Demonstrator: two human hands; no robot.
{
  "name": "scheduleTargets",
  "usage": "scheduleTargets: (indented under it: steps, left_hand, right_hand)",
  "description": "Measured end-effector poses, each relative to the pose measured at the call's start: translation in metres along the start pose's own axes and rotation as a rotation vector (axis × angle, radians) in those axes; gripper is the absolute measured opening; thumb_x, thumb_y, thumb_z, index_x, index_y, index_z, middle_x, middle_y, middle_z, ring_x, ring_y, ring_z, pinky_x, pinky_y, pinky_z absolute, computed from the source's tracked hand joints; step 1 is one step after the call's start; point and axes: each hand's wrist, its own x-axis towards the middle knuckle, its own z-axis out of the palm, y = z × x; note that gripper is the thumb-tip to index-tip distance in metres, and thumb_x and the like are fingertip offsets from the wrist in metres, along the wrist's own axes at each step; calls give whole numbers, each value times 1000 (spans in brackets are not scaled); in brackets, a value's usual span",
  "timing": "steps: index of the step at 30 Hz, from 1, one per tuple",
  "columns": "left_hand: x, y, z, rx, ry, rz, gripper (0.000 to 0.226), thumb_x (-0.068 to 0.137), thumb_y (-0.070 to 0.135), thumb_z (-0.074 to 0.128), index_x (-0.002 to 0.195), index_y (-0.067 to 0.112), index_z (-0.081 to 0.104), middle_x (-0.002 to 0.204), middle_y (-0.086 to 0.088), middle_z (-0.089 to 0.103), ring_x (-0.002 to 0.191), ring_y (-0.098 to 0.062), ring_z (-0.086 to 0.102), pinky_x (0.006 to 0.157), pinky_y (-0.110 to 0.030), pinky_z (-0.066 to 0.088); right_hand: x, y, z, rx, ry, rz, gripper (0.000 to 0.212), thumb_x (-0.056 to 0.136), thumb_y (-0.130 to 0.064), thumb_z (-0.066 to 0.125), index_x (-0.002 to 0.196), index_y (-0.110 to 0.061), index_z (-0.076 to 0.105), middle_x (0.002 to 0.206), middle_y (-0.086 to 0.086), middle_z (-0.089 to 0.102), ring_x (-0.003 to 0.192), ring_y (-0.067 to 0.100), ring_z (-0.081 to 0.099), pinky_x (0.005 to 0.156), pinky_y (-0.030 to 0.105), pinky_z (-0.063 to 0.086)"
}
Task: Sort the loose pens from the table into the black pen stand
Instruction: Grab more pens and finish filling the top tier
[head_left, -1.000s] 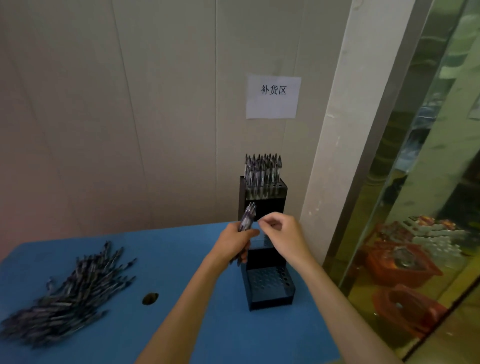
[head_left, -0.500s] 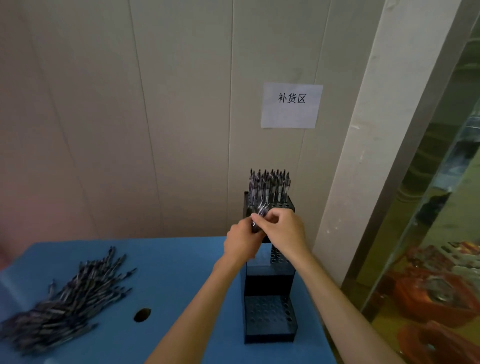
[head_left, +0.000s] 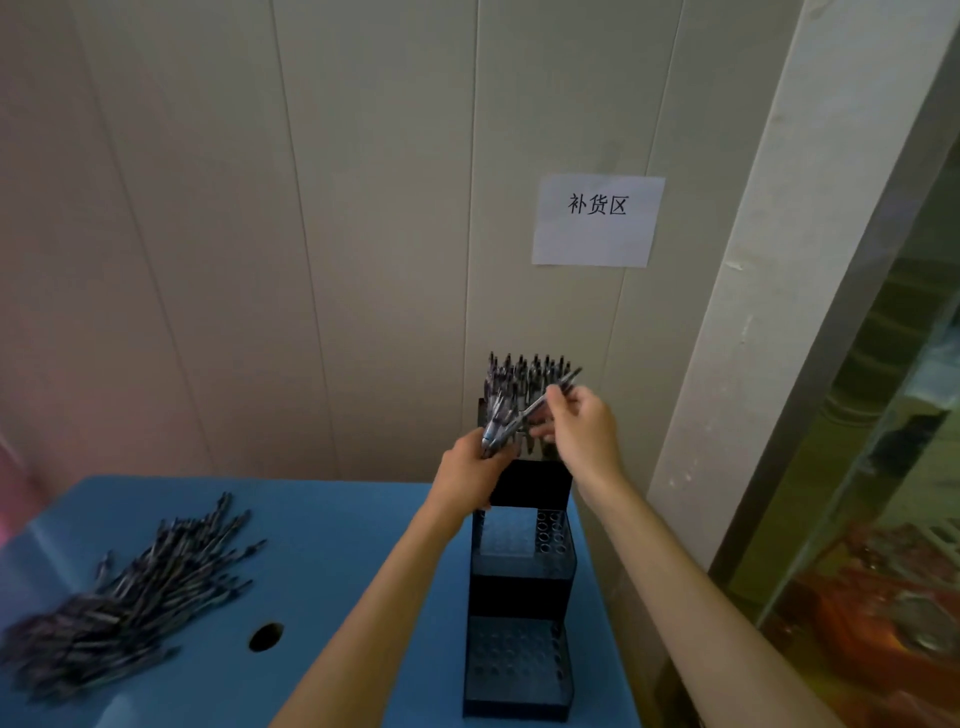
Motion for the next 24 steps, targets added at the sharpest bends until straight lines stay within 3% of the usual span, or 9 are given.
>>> scheduleTargets:
  steps: [3,7,9,11,15,24]
  left_hand:
    - [2,-9,-3,2,72,-9,10,98,29,58,102,20,62,69,0,55,56,-15,46,50,-32,41]
    - [4,-15,-10,5,177,-12,17,97,22,56,82,14,56,63,1,48,52,-13,36,47,-26,29]
    - [6,-15,-13,38,190,5,20,95,19,56,77,16,51,63,1,47,52,-13,34,48,-27,27]
    - [10,-15,-15,60,188,6,17,94,18,56,77,16,52,62,1,48,51,-14,35,48,-27,28]
    - [14,-14,-17,83,168,12,14,94,17,57,90,4,60,63,-1,50,52,-14,37,48,-27,29]
    - [19,-11,-13,46,149,65,17,93,18,57,77,11,53,60,1,47,50,-12,34,53,-32,28]
  right_hand:
    - [15,-1,-11,-38,78,-68,20,104,-27,47,99,-10,57,82,4,69,65,12,71,64,35,61]
    - [32,-2,-15,-225,99,-255,15,103,-25,50,93,-14,54,80,-1,65,64,10,69,60,38,60]
    - [38,-2,-14,-305,86,-318,14,102,-23,51,92,-14,55,78,1,65,65,16,69,59,42,59]
    - [43,0,-12,-363,71,-358,16,102,-24,52,92,-13,57,75,4,65,64,23,68,57,43,57]
    - [50,6,-8,-451,38,-383,20,102,-25,53,88,-11,57,71,4,64,56,22,61,50,32,50]
    - [54,13,-3,-496,-33,-384,21,99,-27,59,83,-14,62,69,0,65,60,15,66,61,31,57]
